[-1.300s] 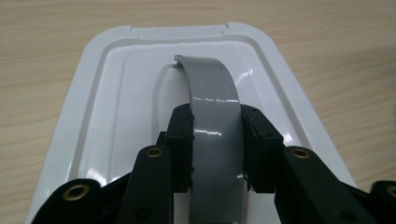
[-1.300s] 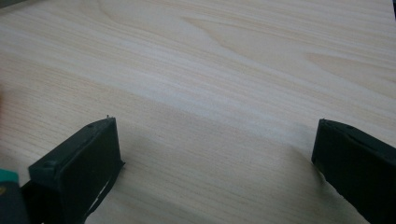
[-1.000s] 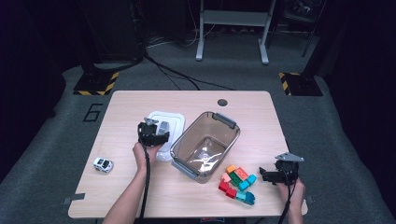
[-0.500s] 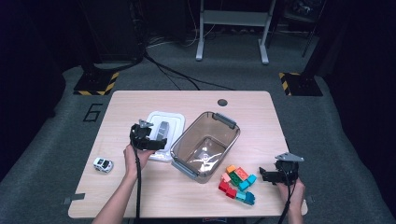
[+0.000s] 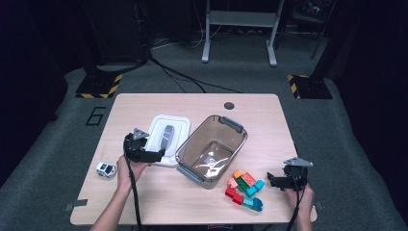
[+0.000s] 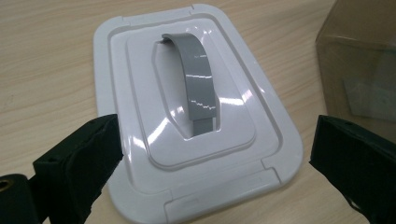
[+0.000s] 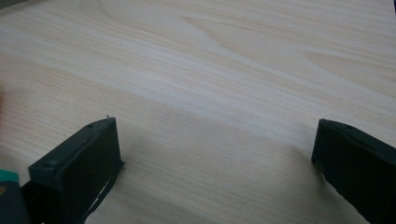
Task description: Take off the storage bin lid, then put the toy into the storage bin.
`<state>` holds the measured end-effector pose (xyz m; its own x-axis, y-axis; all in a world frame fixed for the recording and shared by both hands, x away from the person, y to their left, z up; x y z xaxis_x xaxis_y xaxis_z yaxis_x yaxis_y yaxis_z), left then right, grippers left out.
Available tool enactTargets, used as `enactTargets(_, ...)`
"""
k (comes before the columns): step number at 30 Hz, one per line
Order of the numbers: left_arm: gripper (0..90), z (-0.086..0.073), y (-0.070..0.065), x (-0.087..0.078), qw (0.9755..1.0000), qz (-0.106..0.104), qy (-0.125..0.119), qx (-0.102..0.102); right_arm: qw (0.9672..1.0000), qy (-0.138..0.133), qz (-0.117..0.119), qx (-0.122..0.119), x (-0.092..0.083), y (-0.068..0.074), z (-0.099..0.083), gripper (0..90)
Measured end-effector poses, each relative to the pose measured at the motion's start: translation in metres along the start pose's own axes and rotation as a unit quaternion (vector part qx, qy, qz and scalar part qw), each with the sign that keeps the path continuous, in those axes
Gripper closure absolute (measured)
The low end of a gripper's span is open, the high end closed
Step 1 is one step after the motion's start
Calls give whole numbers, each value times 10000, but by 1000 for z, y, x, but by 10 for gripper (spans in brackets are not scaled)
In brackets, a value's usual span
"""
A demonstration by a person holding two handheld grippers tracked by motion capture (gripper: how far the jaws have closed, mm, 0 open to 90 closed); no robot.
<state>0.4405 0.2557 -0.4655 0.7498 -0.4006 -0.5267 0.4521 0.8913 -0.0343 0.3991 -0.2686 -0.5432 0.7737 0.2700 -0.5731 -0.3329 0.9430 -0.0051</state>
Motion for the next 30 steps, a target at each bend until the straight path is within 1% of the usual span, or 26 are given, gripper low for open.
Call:
enactTargets(2,22,-2,2,-6,10000,2,-29,12,10000,3,0,2,0,0,0,4)
enactTargets(3,22,-4,3,-7,9999,49,-119,-50,10000,-10,-16,18,0,0,0,4)
enactTargets(4,21,-5,5,-11,9999,33,-97,-33,10000,6,0,-5,0,0,0,4)
enactTargets(6,21,-9,10,-17,9998,92,-155,-55,10000,-2,-1,-8,0,0,0,4)
enactTargets(8,20,-13,15,-24,9998,141,-146,-85,10000,-17,7,-45,0,0,0,4)
enactTargets(9,20,-16,17,-27,9997,161,-178,-97,10000,-14,4,-34,0,0,0,4)
enactTargets(12,19,-24,27,-36,9996,202,-169,-138,10000,6,-4,0,0,0,0,4)
enactTargets(13,19,-24,27,-36,9996,202,-169,-138,10000,7,-6,4,0,0,0,4)
enactTargets(14,17,-29,34,-42,9994,238,-174,-193,10000,8,-7,6,0,0,0,4)
enactTargets(15,16,-32,37,-45,9992,272,-204,-233,10000,0,-3,-6,0,0,0,4)
enactTargets(16,14,-34,41,-48,9992,282,-161,-235,10000,1,-1,-6,0,0,0,4)
enactTargets(18,11,-37,46,-52,9987,351,-234,-281,10000,-2,0,-5,0,0,0,3)
enactTargets(19,7,-37,46,-52,9987,351,-234,-281,10000,-2,0,-5,0,0,0,3)
enactTargets(20,7,-40,51,-57,9986,381,-204,-307,10000,-3,1,-2,0,0,0,3)
enactTargets(21,2,-42,54,-60,9983,398,-226,-350,10000,-2,1,1,0,0,0,3)
enactTargets(22,1,-45,59,-63,9979,445,-299,-375,10000,-1,0,2,0,0,0,3)
enactTargets(23,1,-45,59,-63,9979,445,-299,-375,10000,-1,0,2,0,0,0,3)
enactTargets(24,1,-47,62,-66,9979,470,-265,-361,10000,-1,0,4,0,0,0,4)
enactTargets(25,1,-51,67,-69,9979,516,-220,-331,10000,-1,1,4,0,0,0,3)
enactTargets(28,0,-59,75,-71,9976,604,-184,-293,10000,-1,0,2,0,0,0,3)
enactTargets(30,0,-66,81,-71,9970,693,-201,-292,10000,-1,1,3,0,0,0,4)
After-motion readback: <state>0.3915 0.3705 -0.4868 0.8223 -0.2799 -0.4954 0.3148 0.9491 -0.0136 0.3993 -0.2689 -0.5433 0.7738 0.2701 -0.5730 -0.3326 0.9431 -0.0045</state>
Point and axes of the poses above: each handheld gripper's, and its own axes: x roughly forward along the jaws, z roughly out of its top, y roughly to its left, the point moved 2 cm from there along x, roughly forward along the jaws, and after that the axes turned 9 degrees about -y, right-handed, at the moved point
